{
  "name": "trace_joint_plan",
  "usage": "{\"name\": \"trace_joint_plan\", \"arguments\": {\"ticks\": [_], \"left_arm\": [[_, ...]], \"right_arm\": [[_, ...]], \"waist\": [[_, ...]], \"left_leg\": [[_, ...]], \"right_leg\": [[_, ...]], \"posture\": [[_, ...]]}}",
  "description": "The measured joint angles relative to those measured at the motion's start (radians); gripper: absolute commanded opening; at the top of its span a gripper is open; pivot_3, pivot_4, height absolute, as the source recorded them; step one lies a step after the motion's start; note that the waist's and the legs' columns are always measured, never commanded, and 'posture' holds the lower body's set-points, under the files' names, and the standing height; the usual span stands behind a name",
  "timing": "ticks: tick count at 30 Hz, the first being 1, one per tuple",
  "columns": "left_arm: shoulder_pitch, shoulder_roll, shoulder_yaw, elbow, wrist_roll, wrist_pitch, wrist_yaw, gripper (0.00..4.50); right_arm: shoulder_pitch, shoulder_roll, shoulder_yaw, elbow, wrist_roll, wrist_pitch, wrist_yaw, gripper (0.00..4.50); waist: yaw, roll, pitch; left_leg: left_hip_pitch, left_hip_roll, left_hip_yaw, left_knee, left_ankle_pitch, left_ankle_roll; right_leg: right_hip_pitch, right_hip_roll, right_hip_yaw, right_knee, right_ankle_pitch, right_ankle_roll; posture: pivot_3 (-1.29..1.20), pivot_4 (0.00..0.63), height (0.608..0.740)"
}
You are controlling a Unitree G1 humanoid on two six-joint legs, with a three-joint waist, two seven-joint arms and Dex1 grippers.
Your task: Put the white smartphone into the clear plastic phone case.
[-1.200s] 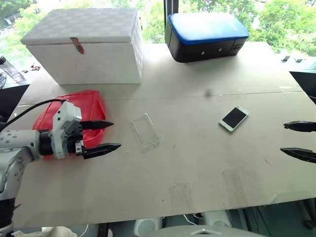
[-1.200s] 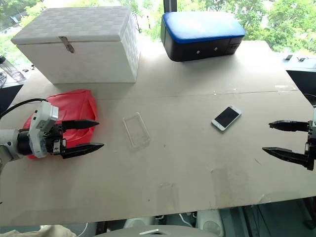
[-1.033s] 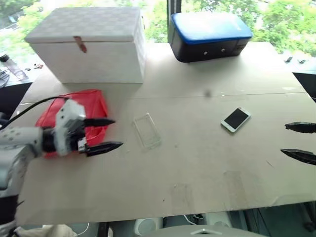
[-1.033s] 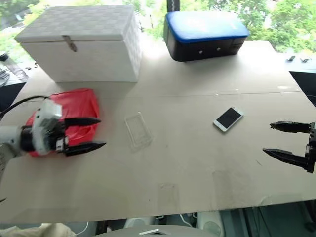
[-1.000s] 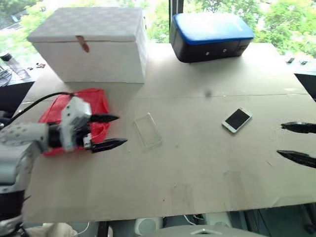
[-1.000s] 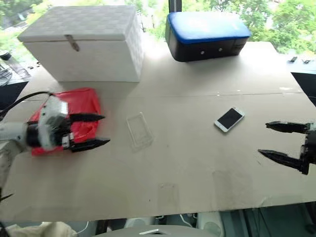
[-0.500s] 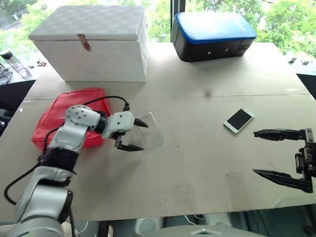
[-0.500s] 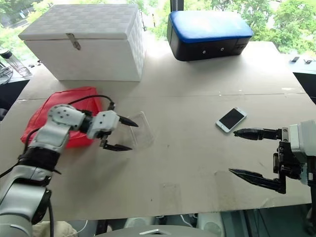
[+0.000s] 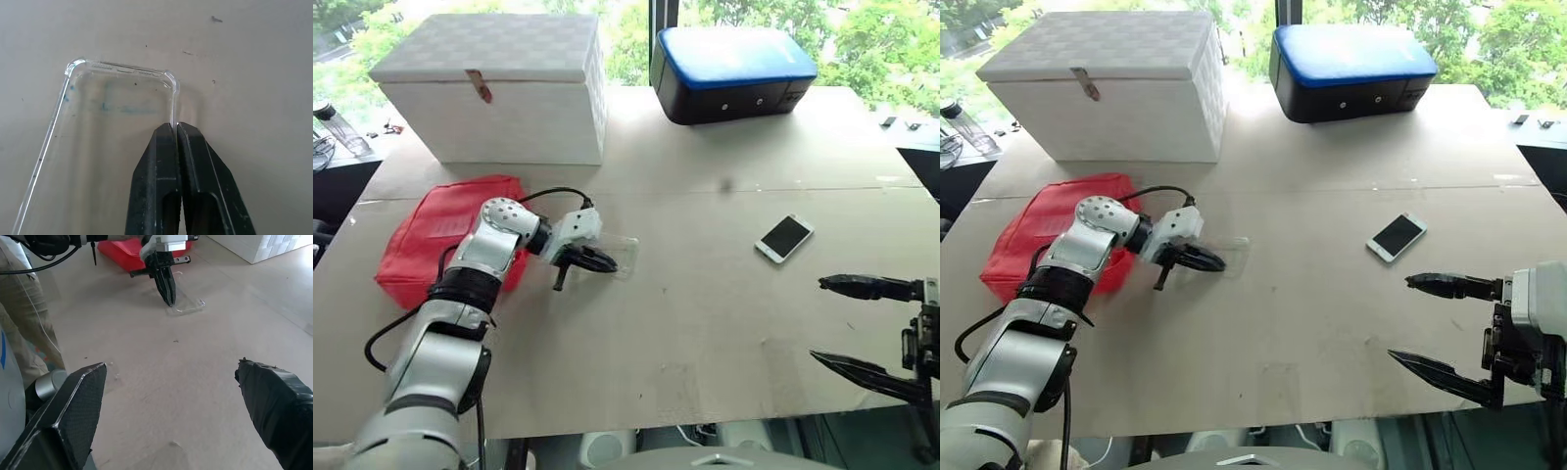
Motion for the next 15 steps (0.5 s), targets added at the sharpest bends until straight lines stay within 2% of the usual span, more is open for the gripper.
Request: {"name": "trace_joint_plan", "arguments": {"ticks": [2, 5, 7, 11, 14, 15], "left_arm": [[0.039, -0.013, -0.014, -0.168, -0.012, 0.195, 0.041, 0.03], [0.091, -0.063, -0.037, -0.392, -0.030, 0.373, 0.137, 0.03], [0.099, -0.091, -0.066, -0.466, -0.024, 0.432, 0.202, 0.03], [0.104, -0.138, -0.119, -0.494, 0.010, 0.466, 0.308, 0.03], [0.104, -0.171, -0.139, -0.492, 0.015, 0.449, 0.343, 0.86], [0.104, -0.184, -0.142, -0.489, 0.014, 0.441, 0.354, 1.38]], "right_arm": [[0.011, 0.001, -0.001, -0.009, 0.000, -0.002, -0.009, 4.50], [0.020, 0.001, -0.005, -0.018, -0.004, -0.011, -0.014, 4.50], [0.021, 0.000, -0.005, -0.018, -0.007, -0.016, -0.016, 4.50], [0.011, -0.011, -0.004, -0.002, -0.007, -0.009, -0.045, 4.50], [-0.015, -0.024, 0.000, 0.017, 0.017, 0.014, -0.085, 4.50], [-0.030, -0.027, 0.008, 0.020, 0.029, 0.023, -0.109, 4.50]], "waist": [[0.004, 0.000, 0.000], [0.003, 0.000, 0.000], [0.003, 0.000, 0.000], [0.001, 0.000, 0.000], [0.002, 0.000, 0.000], [0.002, 0.000, 0.000]], "left_leg": [[-0.001, -0.001, -0.001, 0.001, 0.000, 0.000], [-0.001, -0.002, -0.001, 0.001, 0.000, 0.000], [-0.001, -0.002, -0.002, 0.001, 0.000, 0.000], [0.001, -0.001, -0.004, 0.001, 0.000, 0.000], [0.001, -0.001, -0.004, 0.001, 0.000, 0.000], [0.000, -0.002, -0.004, 0.001, 0.000, 0.000]], "right_leg": [[0.000, 0.000, 0.000, 0.000, 0.000, 0.001], [0.001, 0.000, 0.002, -0.001, -0.001, 0.002], [0.001, 0.000, 0.002, -0.001, -0.001, 0.002], [0.001, 0.002, 0.001, 0.001, -0.001, 0.001], [0.001, 0.002, 0.001, 0.001, -0.001, 0.001], [0.001, 0.002, 0.001, 0.000, -0.001, 0.001]], "posture": [[0.00, 0.150, 0.740], [0.00, 0.150, 0.740], [0.00, 0.150, 0.740], [0.00, 0.150, 0.740], [0.00, 0.150, 0.740], [0.00, 0.150, 0.740]]}}
